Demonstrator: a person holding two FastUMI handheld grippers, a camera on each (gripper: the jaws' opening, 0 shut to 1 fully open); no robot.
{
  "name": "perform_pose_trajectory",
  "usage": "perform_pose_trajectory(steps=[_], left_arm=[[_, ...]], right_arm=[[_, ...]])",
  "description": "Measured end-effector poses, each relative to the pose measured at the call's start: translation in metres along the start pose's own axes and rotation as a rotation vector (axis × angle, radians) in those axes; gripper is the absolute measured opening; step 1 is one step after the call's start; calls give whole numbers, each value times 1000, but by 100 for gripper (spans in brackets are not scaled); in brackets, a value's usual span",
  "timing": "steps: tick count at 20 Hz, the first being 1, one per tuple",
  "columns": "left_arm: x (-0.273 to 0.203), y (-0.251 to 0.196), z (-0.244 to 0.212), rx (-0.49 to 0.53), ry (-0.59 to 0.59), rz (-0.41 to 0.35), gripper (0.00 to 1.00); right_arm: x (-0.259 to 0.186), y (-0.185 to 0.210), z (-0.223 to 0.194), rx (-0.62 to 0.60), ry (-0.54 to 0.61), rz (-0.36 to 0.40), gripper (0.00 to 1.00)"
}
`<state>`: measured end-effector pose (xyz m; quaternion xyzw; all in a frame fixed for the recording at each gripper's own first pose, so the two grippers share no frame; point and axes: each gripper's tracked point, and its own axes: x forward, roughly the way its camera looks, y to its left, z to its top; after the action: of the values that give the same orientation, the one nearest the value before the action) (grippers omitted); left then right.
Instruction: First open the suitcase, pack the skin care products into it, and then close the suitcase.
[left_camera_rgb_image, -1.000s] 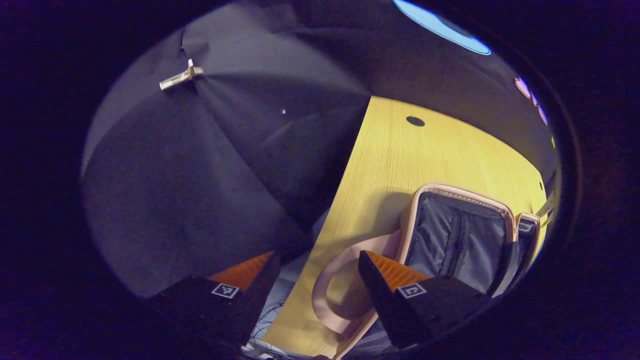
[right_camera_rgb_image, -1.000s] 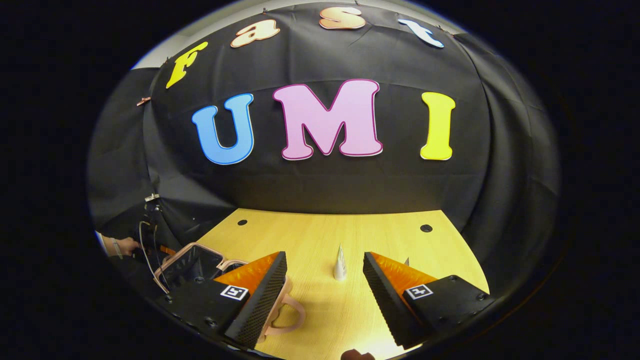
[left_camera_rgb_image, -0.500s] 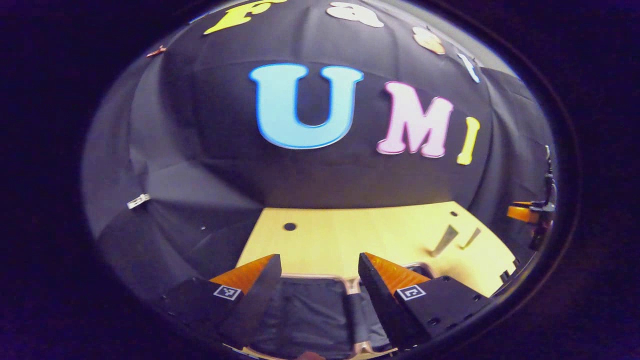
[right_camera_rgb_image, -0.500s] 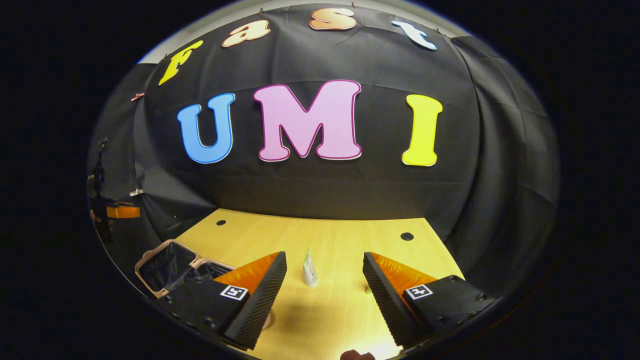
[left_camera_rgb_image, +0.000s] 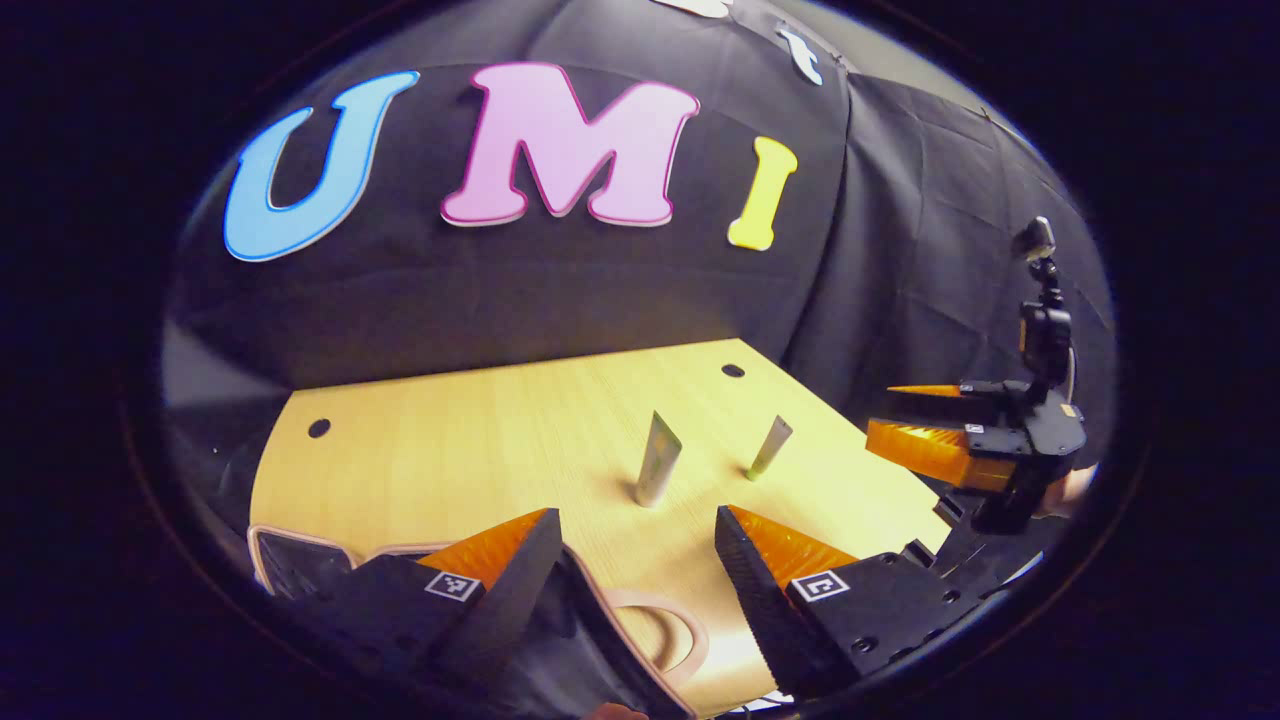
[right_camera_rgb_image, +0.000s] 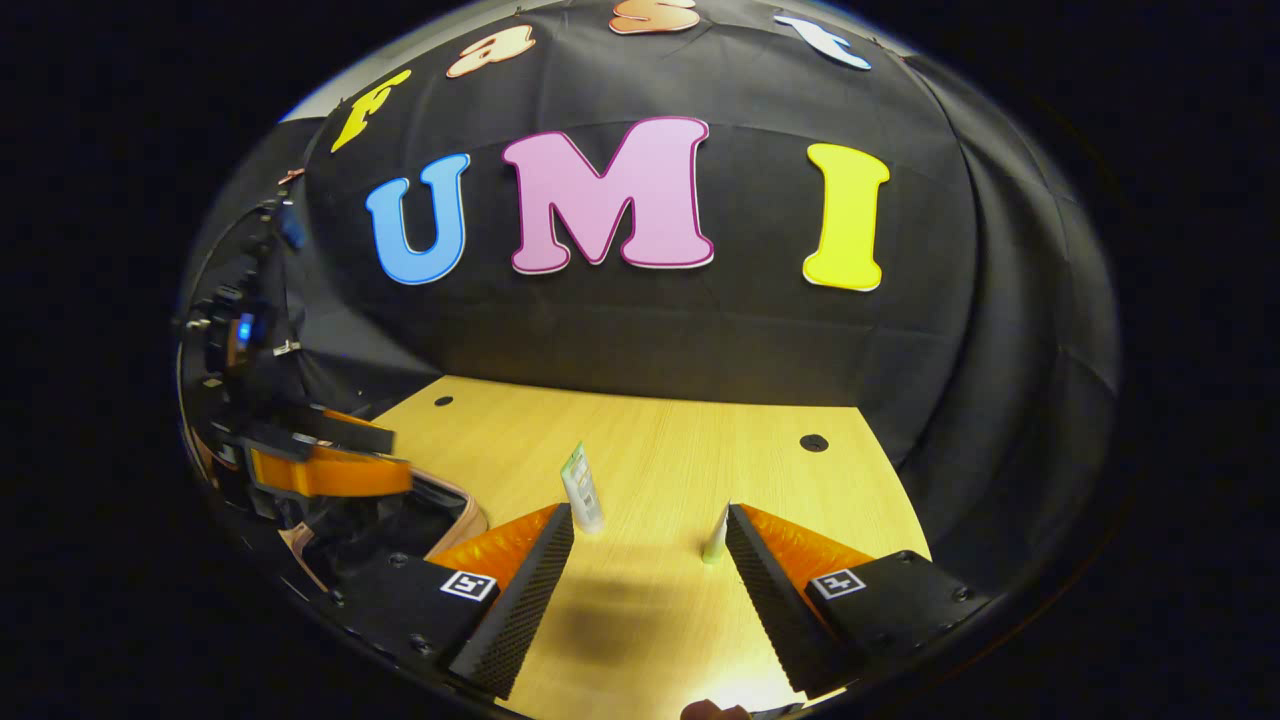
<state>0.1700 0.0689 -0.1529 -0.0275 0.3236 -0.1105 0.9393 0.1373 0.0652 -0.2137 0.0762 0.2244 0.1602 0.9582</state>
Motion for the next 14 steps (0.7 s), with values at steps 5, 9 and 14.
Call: perform_pose_trajectory(steps=[5, 9, 14], left_arm=[[81, -19, 2, -173, 123, 68, 97], [148, -10, -12, -180, 165, 155, 97], [203, 6, -29, -161, 232, 210, 97]], right_arm=[[13, -40, -34, -29, 68, 11, 96], [34, -66, -57, -13, 116, 31, 96], [67, -80, -81, 2, 168, 71, 98]])
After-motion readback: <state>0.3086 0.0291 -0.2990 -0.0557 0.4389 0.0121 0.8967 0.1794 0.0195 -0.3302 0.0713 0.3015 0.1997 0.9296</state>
